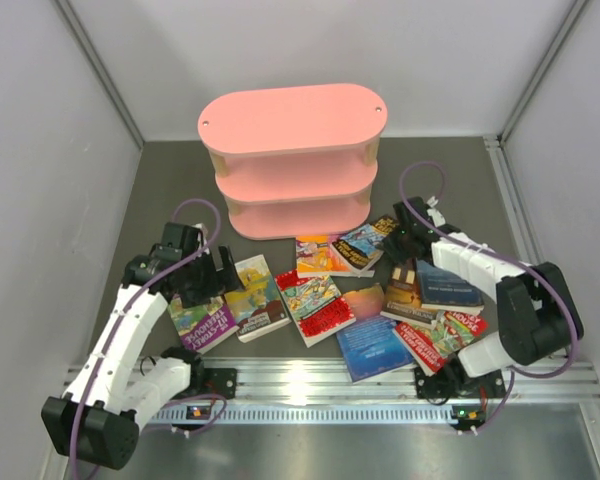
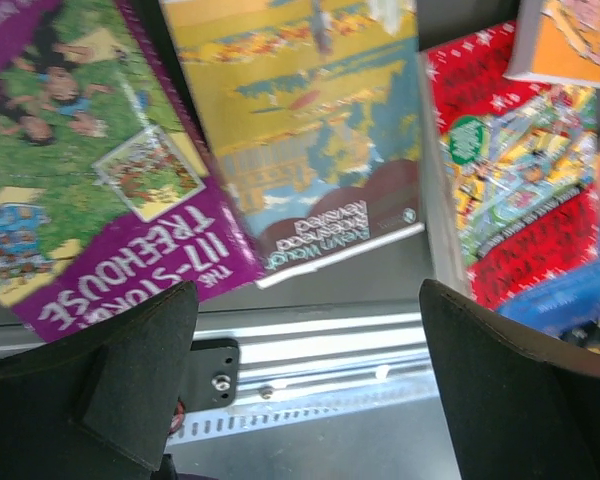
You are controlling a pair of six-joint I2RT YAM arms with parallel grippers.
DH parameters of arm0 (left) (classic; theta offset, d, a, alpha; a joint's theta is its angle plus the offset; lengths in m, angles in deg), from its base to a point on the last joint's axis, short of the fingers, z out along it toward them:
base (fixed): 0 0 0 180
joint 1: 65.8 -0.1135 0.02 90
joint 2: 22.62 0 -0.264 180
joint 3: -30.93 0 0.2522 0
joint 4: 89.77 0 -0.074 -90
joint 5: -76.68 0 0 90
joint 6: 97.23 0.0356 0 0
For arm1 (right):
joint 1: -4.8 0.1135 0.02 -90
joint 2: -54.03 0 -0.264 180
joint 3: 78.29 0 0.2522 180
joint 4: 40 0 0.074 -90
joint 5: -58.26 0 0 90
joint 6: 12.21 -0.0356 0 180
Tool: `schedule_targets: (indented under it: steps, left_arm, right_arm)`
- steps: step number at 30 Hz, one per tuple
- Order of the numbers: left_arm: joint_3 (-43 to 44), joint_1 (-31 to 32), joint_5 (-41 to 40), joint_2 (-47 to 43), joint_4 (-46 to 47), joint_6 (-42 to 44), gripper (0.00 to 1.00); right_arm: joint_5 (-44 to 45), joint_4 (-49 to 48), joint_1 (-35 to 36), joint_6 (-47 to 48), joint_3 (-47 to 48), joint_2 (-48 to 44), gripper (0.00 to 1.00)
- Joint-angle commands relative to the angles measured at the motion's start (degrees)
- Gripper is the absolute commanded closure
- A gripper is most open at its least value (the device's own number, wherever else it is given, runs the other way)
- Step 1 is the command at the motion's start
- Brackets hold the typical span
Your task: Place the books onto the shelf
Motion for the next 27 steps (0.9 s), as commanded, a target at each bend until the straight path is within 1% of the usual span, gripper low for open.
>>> schedule_targets:
  steps: [1, 3, 4, 5, 9, 11, 12, 16, 19, 22, 25, 27]
  left_arm:
    - [1.57, 0.23, 8.3, -1.55, 3.83, -0.15, 0.02]
    - [1.22, 0.23, 13.06, -2.78, 6.73, -1.46, 0.02]
    - [0.87, 0.23, 15.17, -3.22, 8.23, -2.08, 0.02]
    - [0.09, 0.23, 18.58, -4.18, 11.72, -2.86, 0.02]
    - [-1.41, 0.23, 23.53, -5.95, 18.6, -6.12, 0.01]
    - [-1.85, 0.23, 25.55, -5.78, 21.32, -6.56, 0.01]
    - [-1.94, 0.23, 26.17, -5.51, 22.03, -7.0, 0.02]
    - [-2.99, 0.67, 26.88, -4.19, 23.97, -7.62, 0.03]
    - [-4.4, 1.46, 28.02, -4.45, 26.34, -8.84, 0.05]
    - [-6.24, 2.77, 28.55, -4.89, 28.98, -11.04, 0.09]
    - [-7.91, 4.44, 30.04, -6.21, 34.07, -14.38, 0.09]
    - [-8.18, 5.32, 30.22, -7.0, 36.27, -16.93, 0.09]
  right_arm:
    - [-1.12, 6.41, 0.15, 6.06, 1.93, -4.36, 1.0]
    - [-3.32, 7.81, 0.94, 8.09, 2.64, -6.83, 1.0]
    - [-5.77, 8.17, 2.08, 8.7, 3.34, -7.53, 1.0]
    - [-6.75, 8.96, 2.87, 9.75, 3.78, -9.02, 1.0]
    - [-14.39, 8.53, 8.31, 10.99, 5.1, -13.86, 1.0]
    - [-16.42, 8.35, 10.34, 11.08, 5.62, -16.58, 1.0]
    - [-18.0, 7.3, 12.61, 11.0, 6.24, -17.64, 1.0]
    - [-19.07, 5.28, 16.66, 9.33, 7.38, -22.99, 1.0]
    - [-19.77, 1.42, 17.9, 5.82, 7.12, -25.54, 1.0]
    - [-20.82, -3.84, 18.61, 3.1, 6.16, -26.78, 1.0]
    - [-21.09, -5.97, 20.27, 1.68, 7.2, -25.74, 1.0]
    - [-20.39, -6.07, 22.2, 1.94, 9.57, -24.42, 1.0]
